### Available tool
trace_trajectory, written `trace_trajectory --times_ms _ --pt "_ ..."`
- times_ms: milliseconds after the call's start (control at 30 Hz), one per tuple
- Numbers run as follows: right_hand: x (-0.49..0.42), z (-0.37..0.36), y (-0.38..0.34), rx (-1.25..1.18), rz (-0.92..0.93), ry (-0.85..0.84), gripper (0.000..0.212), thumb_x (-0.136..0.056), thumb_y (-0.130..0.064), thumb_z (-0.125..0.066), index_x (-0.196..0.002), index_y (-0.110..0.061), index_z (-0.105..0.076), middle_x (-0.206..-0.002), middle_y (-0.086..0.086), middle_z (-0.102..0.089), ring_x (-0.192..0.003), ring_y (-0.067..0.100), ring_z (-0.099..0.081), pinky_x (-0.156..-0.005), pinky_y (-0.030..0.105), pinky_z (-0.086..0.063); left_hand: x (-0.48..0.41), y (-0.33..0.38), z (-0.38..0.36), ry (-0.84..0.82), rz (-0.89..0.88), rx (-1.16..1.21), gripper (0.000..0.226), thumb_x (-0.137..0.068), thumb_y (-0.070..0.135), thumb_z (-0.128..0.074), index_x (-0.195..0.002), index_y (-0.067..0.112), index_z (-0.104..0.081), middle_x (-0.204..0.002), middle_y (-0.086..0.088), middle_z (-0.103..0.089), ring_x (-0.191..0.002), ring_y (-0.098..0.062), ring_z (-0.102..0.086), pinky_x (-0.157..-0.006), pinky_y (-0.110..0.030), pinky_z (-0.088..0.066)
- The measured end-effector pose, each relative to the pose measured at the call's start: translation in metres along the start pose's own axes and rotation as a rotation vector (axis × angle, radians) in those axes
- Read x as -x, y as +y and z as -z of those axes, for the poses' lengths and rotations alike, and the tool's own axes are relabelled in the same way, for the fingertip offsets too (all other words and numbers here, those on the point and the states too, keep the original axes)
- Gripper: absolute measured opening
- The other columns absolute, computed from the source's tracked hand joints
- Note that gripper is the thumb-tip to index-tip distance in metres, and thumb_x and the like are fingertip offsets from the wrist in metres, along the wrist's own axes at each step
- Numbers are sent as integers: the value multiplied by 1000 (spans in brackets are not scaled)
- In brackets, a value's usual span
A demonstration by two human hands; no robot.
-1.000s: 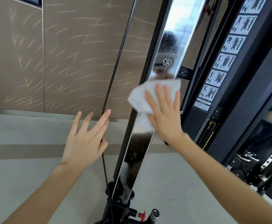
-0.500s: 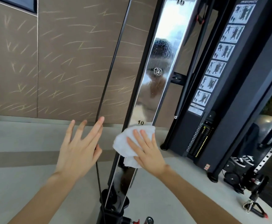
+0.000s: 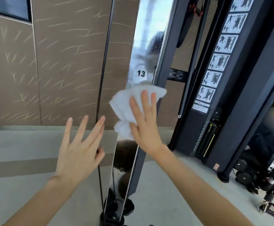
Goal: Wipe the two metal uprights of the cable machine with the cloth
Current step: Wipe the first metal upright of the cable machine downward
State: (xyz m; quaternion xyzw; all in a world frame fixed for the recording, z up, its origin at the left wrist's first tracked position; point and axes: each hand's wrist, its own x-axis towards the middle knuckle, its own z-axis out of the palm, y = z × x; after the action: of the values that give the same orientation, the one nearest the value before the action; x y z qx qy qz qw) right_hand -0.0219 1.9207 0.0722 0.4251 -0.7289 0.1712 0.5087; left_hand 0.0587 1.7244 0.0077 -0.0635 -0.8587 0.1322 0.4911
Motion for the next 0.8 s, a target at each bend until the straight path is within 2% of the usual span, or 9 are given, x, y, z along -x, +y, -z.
trace_trajectory --times_ms 100,167,233,333,433,533,633,700,800 --pt "69 -24 -14 39 36 -105 55 -103 -35 -10 -151 -14 3 -158 7 16 -143 40 10 -116 50 7 -1 -3 1 38 36 -30 53 -93 28 -43 -138 0 -49 -157 -8 -34 -132 -41 -41 -116 -64 -18" --pt "86 -32 -16 88 73 -106 53 -104 -31 -7 -151 -11 5 -157 9 18 -143 36 14 -116 49 7 4 -8 0 41 52 -60 51 -97 26 -38 -139 0 -48 -158 -8 -35 -130 -41 -43 -114 -65 -22" --pt "80 -27 -11 82 55 -124 53 -104 -34 -8 -151 -15 5 -157 9 19 -142 37 16 -116 48 8 8 -12 0 40 50 -88 49 -98 25 -34 -139 0 -48 -157 -8 -36 -128 -42 -46 -113 -65 -24" --pt "31 -3 3 -59 33 -103 53 -103 -35 -18 -152 -15 -10 -158 5 15 -143 32 19 -117 43 7 9 -12 0 31 51 -101 49 -98 24 -33 -138 0 -47 -157 -9 -35 -127 -42 -48 -114 -64 -24" --pt "-45 26 9 -128 -37 37 48 -101 -23 -31 -140 4 -37 -152 26 -6 -141 33 12 -117 41 4 6 -8 -1 23 45 -102 49 -97 23 -37 -139 0 -47 -157 -8 -34 -127 -42 -48 -114 -62 -24" --pt "-65 25 8 -122 -60 115 45 -99 -16 -35 -137 7 -41 -148 34 -15 -140 37 4 -116 42 1 6 -4 -3 12 52 -108 49 -96 22 -39 -138 0 -48 -156 -9 -35 -126 -42 -50 -114 -61 -25" --pt "-21 4 3 -130 -82 100 52 -100 -30 -28 -144 -2 -32 -156 17 -4 -143 35 11 -117 43 1 13 0 -8 -3 38 -86 52 -95 25 -40 -138 -1 -49 -157 -10 -34 -127 -42 -48 -114 -62 -25" --pt "23 -16 -4 -118 -97 56 55 -101 -38 -20 -151 -16 -17 -159 3 10 -143 34 15 -117 44 3 23 2 -14 -12 42 -70 54 -95 28 -36 -139 -1 -48 -156 -10 -33 -129 -41 -45 -113 -62 -26" --pt "92 -44 -22 -58 -139 -15 55 -102 -42 -13 -152 -23 -3 -158 1 16 -143 34 16 -117 44 4 42 12 -27 -21 48 -42 54 -98 30 -29 -140 0 -46 -155 -9 -31 -128 -41 -42 -113 -62 -27"
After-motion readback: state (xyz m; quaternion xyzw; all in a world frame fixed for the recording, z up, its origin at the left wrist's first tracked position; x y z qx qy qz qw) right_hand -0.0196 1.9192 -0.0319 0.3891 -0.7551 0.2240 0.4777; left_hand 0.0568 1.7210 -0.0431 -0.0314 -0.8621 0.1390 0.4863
